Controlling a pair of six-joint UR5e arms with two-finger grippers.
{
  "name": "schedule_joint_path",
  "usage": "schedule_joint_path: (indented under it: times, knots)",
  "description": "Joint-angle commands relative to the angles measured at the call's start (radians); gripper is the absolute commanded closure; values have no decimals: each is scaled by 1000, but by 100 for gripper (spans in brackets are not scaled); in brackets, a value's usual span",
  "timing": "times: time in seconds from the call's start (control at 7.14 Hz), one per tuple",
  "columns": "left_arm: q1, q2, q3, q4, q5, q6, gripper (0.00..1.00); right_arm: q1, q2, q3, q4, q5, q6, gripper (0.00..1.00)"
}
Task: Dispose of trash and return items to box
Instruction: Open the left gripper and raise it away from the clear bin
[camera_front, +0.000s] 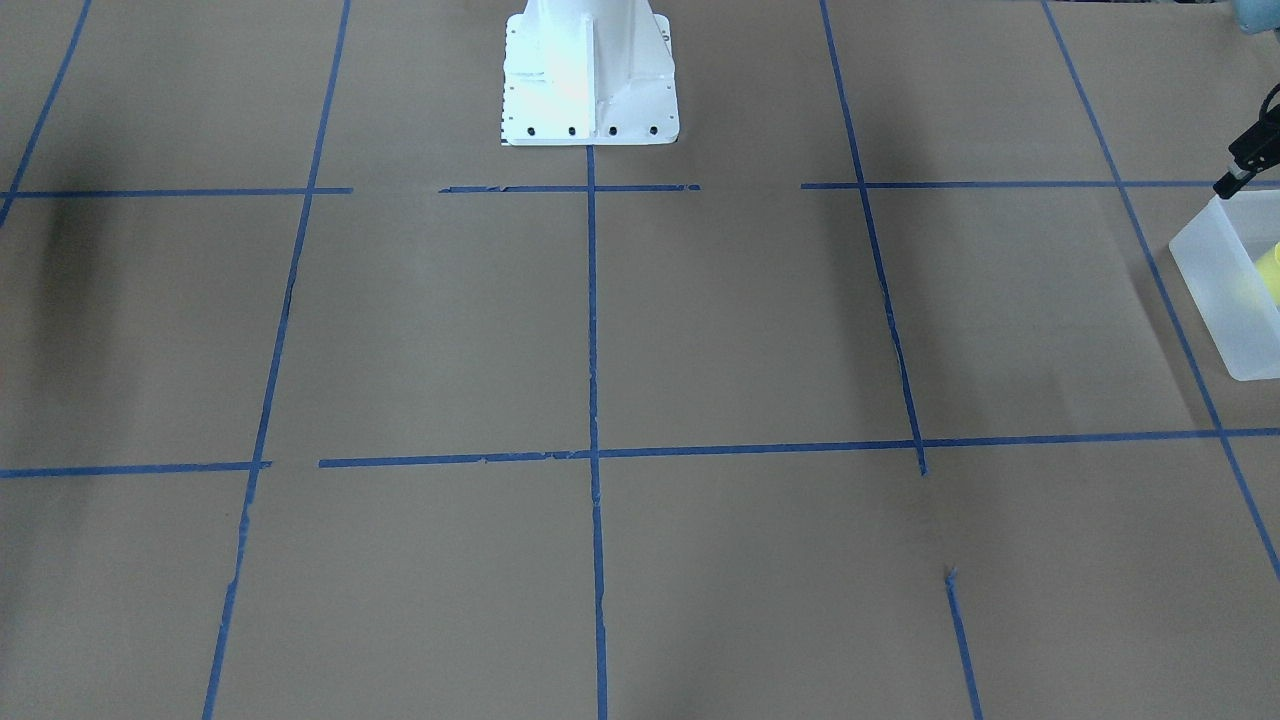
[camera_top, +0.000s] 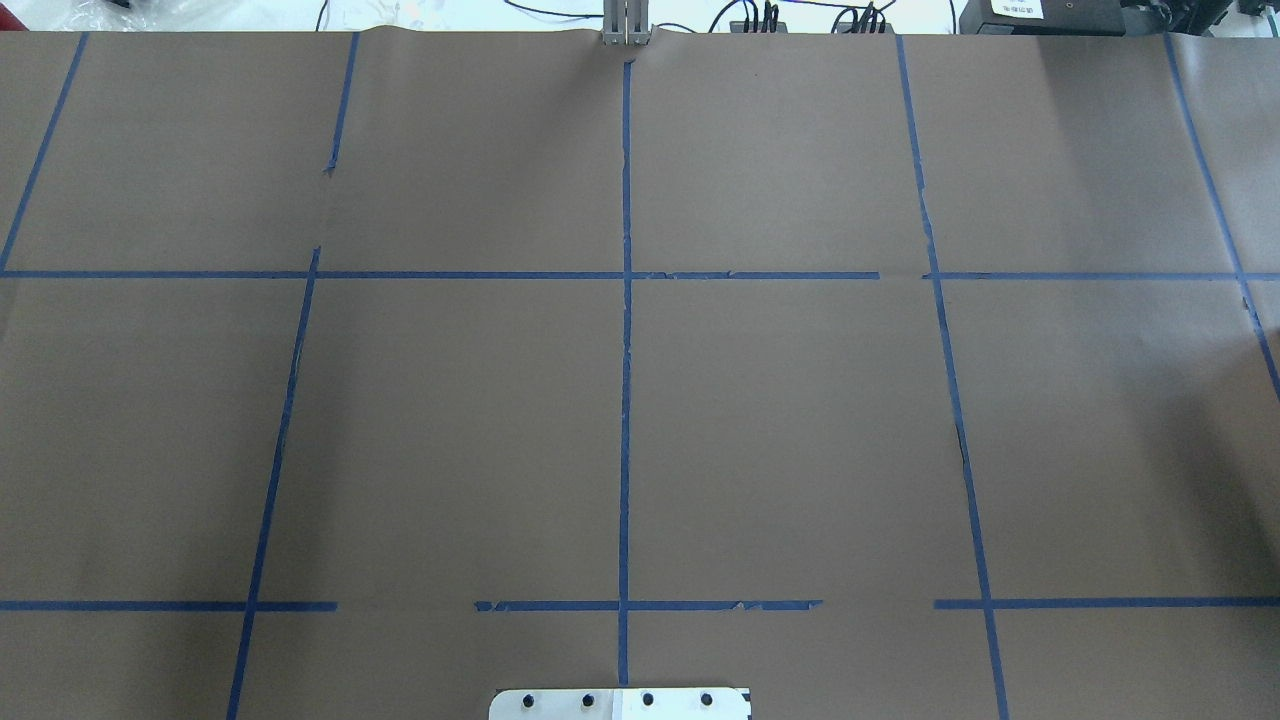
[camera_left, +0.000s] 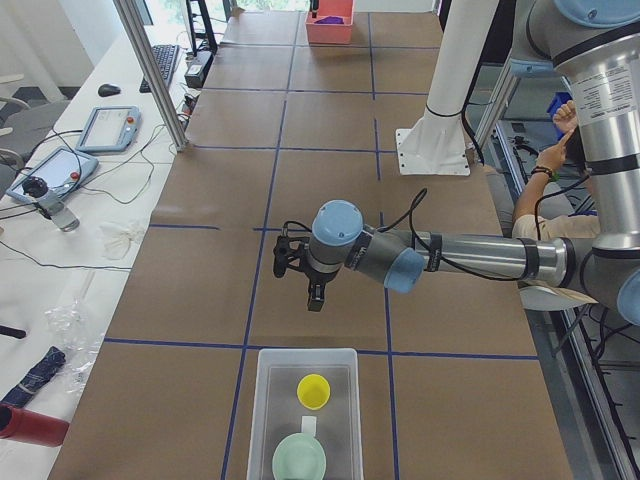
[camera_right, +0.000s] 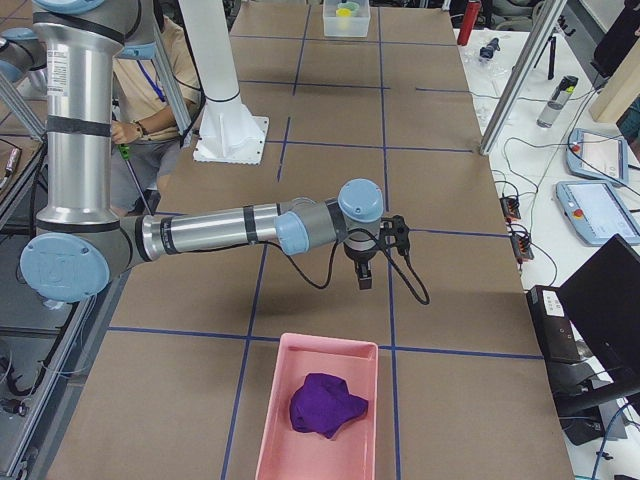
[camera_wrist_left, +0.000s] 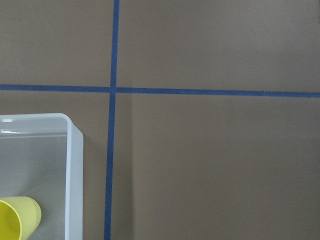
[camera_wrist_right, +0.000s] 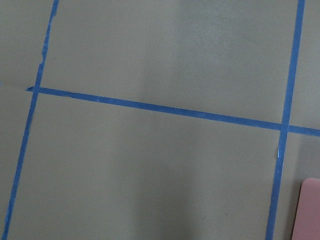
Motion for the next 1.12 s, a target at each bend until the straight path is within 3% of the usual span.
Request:
schedule_joint_path:
  times: [0.0,0.42,0.56,0.7,0.84,0.98]
  knots:
    - [73,10,-49,-20,-5,-106,0,0,-9,8,-15,-3,1,0]
    - [78,41,-103,-17,41,-93,0,-1,-12,-4,-15,-10,-1,0]
    - [79,53,-109,11,122,25,0,-1,-10,-10,-15,-10,-1,0]
    - [50,37,-114,163,127,244,0,-1,-12,-21,-10,-10,-1,0]
    - [-80,29,-94,216,128,352,0,-3,-10,-27,-10,-9,-1,0]
    - [-105,29,-71,220,121,355,0,-3,-7,-42,-9,-4,-1,0]
